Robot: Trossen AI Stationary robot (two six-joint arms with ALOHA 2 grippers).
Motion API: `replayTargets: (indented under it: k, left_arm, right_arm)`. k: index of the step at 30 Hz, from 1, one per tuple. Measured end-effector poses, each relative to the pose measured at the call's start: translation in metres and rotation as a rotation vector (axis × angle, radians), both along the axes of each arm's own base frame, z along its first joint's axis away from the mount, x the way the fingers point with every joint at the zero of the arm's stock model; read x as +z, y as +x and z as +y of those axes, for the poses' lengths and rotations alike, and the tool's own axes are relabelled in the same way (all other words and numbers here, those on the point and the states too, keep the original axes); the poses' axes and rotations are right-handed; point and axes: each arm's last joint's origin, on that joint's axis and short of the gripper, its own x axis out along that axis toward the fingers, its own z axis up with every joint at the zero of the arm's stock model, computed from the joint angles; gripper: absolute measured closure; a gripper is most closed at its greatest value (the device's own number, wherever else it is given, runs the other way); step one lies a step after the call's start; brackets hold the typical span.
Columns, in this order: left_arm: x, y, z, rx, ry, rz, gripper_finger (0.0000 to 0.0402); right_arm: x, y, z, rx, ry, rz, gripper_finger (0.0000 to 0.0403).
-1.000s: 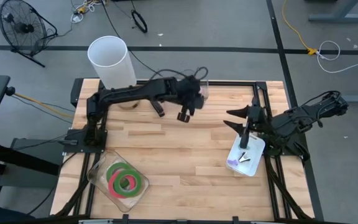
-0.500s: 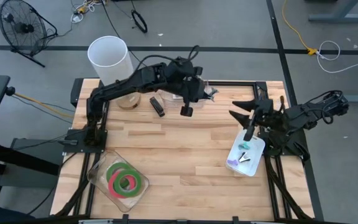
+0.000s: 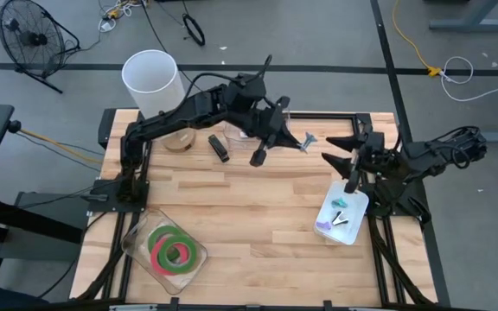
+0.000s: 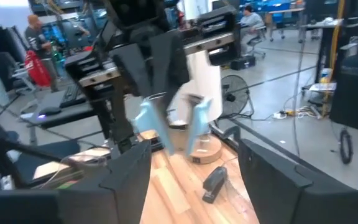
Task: Pick and place Stapler, Stapler remover, tape
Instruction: Put the blue staple remover into the white bin
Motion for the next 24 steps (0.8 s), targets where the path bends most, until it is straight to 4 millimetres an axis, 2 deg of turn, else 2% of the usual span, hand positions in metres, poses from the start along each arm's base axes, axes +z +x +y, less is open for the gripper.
replayTargets:
  k: [5,15,24]
  left_arm:
    - [0.002,0.000,-0.001,-0.052,-0.017,-0.027,0.0401]
    - [0.003,0.001,-0.014,-0.138,-0.054,-0.030,0.0401]
    - [-0.006,0.008,-0.024,-0.129,-0.035,-0.007,0.0401]
  right_arm:
    - [-0.001,0.001,0.001,0.032,0.002,0.006,0.0164]
    - [-0.001,0.003,0.003,0.076,0.004,0.013,0.0192]
    - [-0.003,0.006,0.006,0.129,0.006,0.023,0.0209]
